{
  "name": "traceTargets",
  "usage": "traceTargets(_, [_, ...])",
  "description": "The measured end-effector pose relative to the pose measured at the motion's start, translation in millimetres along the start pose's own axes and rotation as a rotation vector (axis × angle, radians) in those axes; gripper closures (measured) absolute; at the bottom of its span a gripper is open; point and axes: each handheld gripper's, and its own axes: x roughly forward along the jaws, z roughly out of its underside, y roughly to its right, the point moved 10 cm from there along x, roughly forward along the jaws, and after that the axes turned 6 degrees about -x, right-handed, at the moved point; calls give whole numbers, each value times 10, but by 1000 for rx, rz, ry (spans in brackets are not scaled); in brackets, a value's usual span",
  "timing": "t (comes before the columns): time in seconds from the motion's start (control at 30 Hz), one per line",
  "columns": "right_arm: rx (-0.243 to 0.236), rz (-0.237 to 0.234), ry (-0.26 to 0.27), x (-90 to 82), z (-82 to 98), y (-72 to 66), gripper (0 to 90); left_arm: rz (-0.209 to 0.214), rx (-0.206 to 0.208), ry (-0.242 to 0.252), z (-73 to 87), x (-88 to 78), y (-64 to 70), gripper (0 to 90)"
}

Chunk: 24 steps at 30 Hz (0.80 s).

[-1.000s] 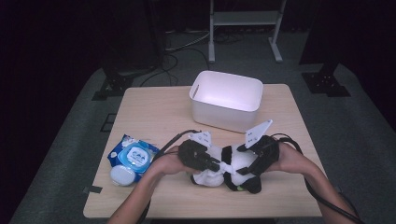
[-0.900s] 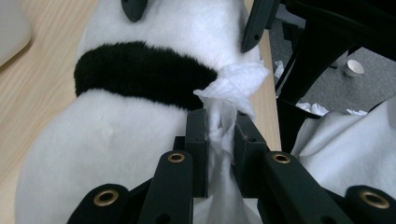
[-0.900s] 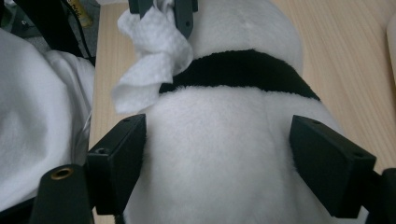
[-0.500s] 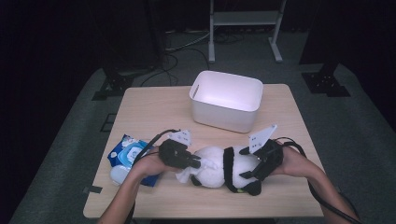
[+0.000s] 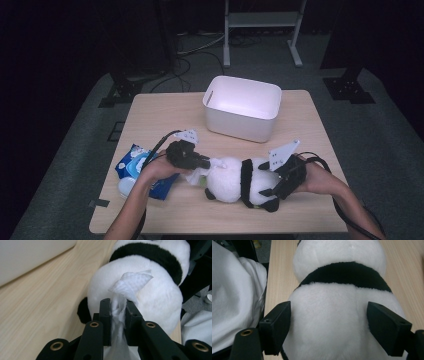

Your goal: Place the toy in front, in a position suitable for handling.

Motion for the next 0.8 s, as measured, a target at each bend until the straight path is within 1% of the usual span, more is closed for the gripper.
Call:
traceTargets(0.07, [3,0,-7,-3,-1,-8,202,3,8,-6,-52,27,14,784])
traceTargets(0.17, [11,-7,-17,-16,-21,-13,198,13,18,-25,-80,91,34,785])
traceTargets(0.23, [33,-15,-10,-48,-49,-2,208,24,5,-25,-65,114,33,785])
traceTargets(0.3, [64,-31,18,-113,-77,30,235,46,-7,-18,-34,114,35,785])
traceTargets(0.33, [83,-28,36,-150,-88,64,234,57,-13,-18,-13,105,40,785])
traceTargets(0.37, [99,-9,46,-176,-85,112,230,68,-13,-21,9,95,40,785])
traceTargets(0.4, [113,13,38,-186,-61,165,209,71,-16,-22,25,84,41,785])
traceTargets(0.43, [126,19,23,-175,-26,203,191,73,-20,-18,32,71,42,784])
traceTargets(0.5, [147,-2,14,-132,22,221,191,60,-25,-7,24,38,15,784])
traceTargets(0.53, [149,-6,7,-114,40,220,191,50,-25,-9,21,28,-6,779])
traceTargets(0.57, [144,-12,7,-105,42,211,192,50,-25,-9,21,28,-6,778])
traceTargets(0.6, [137,-16,4,-101,42,199,193,34,-24,-11,16,26,-34,778])
traceTargets(0.63, [129,-16,3,-94,36,190,193,33,-27,-14,2,35,-54,778])
traceTargets(0.7, [125,-30,-4,-77,24,154,192,42,-29,-14,-32,74,-35,778])
traceTargets(0.8, [118,-33,-11,-57,0,135,183,64,-15,-8,-92,113,26,778])
